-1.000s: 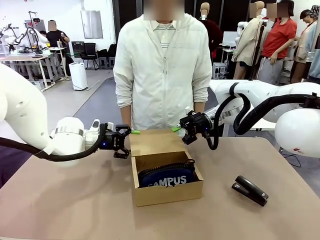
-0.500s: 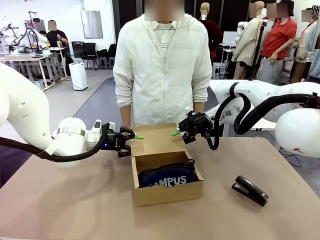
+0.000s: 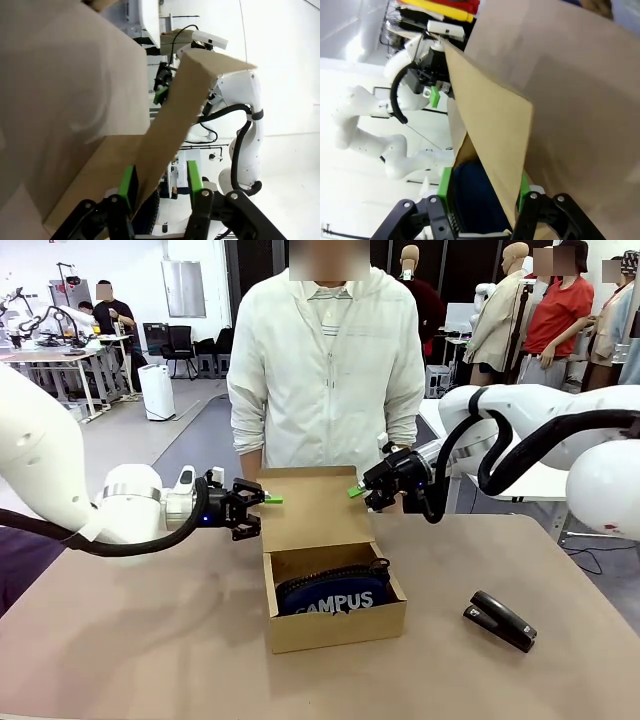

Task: Pack the items into the box.
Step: Close the Mailer Box.

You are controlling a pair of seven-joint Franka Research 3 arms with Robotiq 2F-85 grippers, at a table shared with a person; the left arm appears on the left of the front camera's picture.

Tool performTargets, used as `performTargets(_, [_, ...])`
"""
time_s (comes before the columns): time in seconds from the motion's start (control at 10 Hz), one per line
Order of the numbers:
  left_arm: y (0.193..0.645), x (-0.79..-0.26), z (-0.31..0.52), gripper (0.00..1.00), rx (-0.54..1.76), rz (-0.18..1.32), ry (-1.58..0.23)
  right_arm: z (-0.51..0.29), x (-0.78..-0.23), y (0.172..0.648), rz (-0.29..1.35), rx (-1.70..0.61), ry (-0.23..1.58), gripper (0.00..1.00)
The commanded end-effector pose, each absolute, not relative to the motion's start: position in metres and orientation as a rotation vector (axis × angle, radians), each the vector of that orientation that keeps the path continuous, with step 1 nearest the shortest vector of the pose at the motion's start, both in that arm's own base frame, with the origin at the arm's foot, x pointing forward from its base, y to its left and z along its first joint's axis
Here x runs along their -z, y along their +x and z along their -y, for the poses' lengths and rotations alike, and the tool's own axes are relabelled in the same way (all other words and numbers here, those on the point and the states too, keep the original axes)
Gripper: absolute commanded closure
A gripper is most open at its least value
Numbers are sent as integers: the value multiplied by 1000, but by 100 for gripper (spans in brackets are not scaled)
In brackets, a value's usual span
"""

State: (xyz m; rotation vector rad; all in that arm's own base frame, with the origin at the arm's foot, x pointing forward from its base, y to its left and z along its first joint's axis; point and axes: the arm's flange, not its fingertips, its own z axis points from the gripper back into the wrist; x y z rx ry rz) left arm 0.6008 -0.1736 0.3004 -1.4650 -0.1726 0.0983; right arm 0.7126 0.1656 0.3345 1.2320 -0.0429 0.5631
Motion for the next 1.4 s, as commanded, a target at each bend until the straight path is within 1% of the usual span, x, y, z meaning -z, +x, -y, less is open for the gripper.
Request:
performTargets(0.0, [572,-316,170,47,-16,275,-1490,-159,-343,672,201,-614,1228,38])
performTargets(0.3, [555,-332,179,47,104,318,-1499,-151,-344,654,406,-693,1198,38])
performTargets(0.4, [562,-333,182,47,2,364,-1443,-149,-345,651,441,-727,1181,38])
performTargets(0.5, [567,-334,179,47,67,286,-1484,-151,-349,684,311,-665,1198,38])
performTargets(1.0, [567,-334,179,47,67,286,-1484,-151,-349,684,311,-665,1198,38])
performTargets(1.1, [565,-332,181,47,58,299,-1471,-149,-344,676,328,-678,1193,38])
performTargets(1.2, [557,-333,185,47,162,353,-1474,-153,-347,667,407,-787,1168,38])
performTargets(1.3, [548,-334,189,47,287,393,-1524,-152,-344,662,512,-916,1163,38])
